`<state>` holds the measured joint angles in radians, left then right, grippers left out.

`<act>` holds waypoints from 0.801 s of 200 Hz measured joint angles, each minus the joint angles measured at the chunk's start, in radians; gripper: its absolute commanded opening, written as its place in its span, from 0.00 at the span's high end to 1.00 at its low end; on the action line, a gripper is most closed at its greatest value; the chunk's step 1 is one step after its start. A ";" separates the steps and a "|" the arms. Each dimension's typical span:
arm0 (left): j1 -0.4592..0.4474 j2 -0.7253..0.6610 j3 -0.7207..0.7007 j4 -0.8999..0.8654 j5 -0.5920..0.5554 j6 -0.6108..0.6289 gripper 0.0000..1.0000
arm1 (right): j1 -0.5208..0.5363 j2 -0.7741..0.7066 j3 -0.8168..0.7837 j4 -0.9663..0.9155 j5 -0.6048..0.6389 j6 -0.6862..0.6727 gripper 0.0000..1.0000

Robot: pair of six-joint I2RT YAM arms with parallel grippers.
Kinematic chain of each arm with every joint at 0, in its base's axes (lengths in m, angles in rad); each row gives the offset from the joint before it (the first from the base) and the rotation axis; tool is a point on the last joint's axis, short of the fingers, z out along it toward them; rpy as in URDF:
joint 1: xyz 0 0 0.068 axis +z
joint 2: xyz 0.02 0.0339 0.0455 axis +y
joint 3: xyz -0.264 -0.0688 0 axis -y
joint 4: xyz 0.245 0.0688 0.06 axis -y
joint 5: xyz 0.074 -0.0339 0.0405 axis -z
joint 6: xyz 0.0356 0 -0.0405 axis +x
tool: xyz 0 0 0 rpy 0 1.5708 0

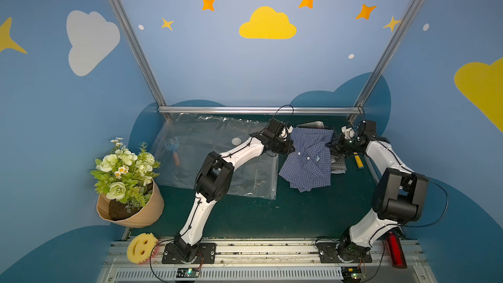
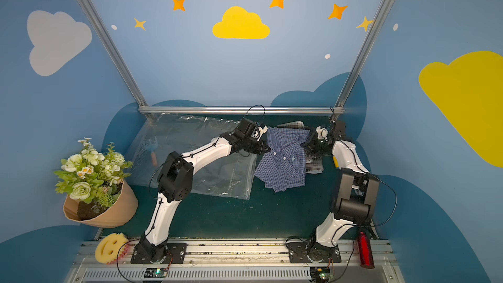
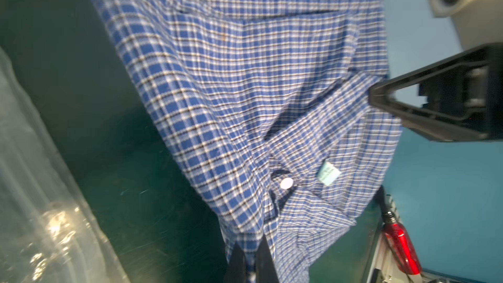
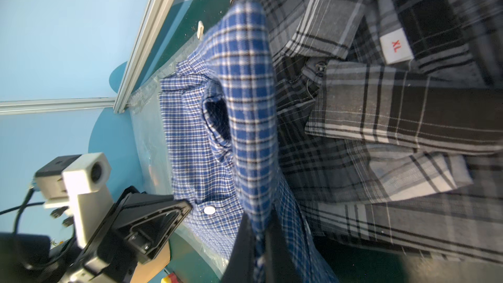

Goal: Take the shirt out of the vacuum bag
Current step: Place the shirt at the center of the board.

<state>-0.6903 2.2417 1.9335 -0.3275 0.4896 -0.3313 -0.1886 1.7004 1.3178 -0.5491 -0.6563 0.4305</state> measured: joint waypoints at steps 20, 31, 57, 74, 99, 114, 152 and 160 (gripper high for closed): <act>-0.012 0.012 0.090 -0.022 0.010 -0.007 0.95 | -0.017 0.001 0.047 -0.016 -0.003 0.000 1.00; -0.018 0.021 0.141 -0.026 0.014 -0.010 0.95 | -0.027 0.001 0.078 -0.017 -0.004 0.000 1.00; -0.031 0.064 0.253 -0.036 0.026 -0.019 0.95 | -0.046 0.014 0.146 -0.015 -0.014 0.006 1.00; -0.033 0.109 0.315 -0.052 0.030 -0.024 0.95 | -0.060 0.044 0.183 -0.015 -0.023 0.011 1.00; -0.035 0.187 0.395 -0.088 0.032 -0.032 0.96 | -0.085 0.125 0.247 -0.024 -0.031 0.018 1.00; -0.035 0.230 0.438 -0.104 0.032 -0.042 0.96 | -0.102 0.196 0.322 -0.047 -0.040 0.015 1.00; -0.034 0.331 0.559 -0.121 0.018 -0.069 0.95 | -0.127 0.343 0.510 -0.086 -0.052 0.004 1.00; -0.032 0.356 0.594 -0.121 0.017 -0.078 0.95 | -0.128 0.367 0.545 -0.095 -0.059 0.003 1.00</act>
<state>-0.7219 2.5973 2.5278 -0.4488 0.5068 -0.4095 -0.3168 2.0674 1.8626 -0.6441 -0.7151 0.4339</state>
